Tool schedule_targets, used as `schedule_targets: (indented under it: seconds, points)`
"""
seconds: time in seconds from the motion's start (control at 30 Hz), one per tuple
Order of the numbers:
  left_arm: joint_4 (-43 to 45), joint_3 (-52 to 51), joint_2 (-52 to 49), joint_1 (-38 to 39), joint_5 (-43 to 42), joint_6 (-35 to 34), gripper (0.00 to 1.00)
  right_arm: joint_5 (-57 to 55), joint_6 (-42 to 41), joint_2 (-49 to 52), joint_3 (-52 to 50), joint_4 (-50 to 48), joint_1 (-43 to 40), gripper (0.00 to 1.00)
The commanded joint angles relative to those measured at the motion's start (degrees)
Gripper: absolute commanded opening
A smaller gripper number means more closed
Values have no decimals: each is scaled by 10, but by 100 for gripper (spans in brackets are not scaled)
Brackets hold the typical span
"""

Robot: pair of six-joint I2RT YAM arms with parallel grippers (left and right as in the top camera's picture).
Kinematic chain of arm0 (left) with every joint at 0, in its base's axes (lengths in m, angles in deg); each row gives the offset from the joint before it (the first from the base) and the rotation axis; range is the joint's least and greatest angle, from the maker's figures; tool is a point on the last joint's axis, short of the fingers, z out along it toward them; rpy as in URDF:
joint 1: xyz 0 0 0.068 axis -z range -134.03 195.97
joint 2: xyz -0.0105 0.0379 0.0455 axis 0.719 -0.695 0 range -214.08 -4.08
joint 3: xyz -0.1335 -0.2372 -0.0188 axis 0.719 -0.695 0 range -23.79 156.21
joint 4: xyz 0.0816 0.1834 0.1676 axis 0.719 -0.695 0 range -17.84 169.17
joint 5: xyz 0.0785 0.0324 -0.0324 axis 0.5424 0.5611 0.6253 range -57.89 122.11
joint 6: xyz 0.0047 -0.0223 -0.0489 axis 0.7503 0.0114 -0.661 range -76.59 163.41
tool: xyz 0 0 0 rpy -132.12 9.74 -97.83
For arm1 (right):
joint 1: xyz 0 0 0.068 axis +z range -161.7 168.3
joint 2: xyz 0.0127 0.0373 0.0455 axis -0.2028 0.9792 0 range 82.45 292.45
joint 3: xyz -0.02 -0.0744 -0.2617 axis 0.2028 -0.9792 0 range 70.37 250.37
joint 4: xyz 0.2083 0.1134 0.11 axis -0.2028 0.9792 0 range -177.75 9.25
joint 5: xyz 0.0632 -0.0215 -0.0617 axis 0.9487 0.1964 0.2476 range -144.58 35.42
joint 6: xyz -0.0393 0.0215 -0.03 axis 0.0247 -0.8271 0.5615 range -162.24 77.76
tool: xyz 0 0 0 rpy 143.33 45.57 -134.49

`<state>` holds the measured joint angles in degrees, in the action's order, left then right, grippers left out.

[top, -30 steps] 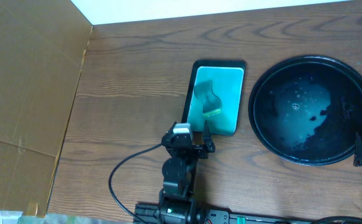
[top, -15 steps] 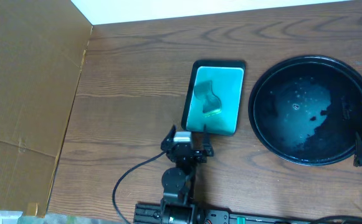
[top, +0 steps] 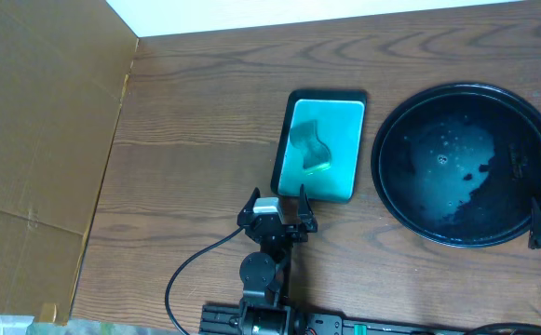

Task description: Clean dirty plates on tray and stack at the side

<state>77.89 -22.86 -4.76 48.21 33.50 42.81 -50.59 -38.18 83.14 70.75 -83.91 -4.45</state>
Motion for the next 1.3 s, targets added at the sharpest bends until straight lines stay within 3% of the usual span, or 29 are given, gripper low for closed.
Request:
schedule_targets:
  seconds: [0.0, 1.27]
  points:
    - [-30, -7, 6, 4, -4, 17, 94, -5, 7, -3, -1, 3, -3, 99]
    - [-29, -7, 4, 12, -6, 33, 94, -5, 7, -3, -1, 3, -3, 99]
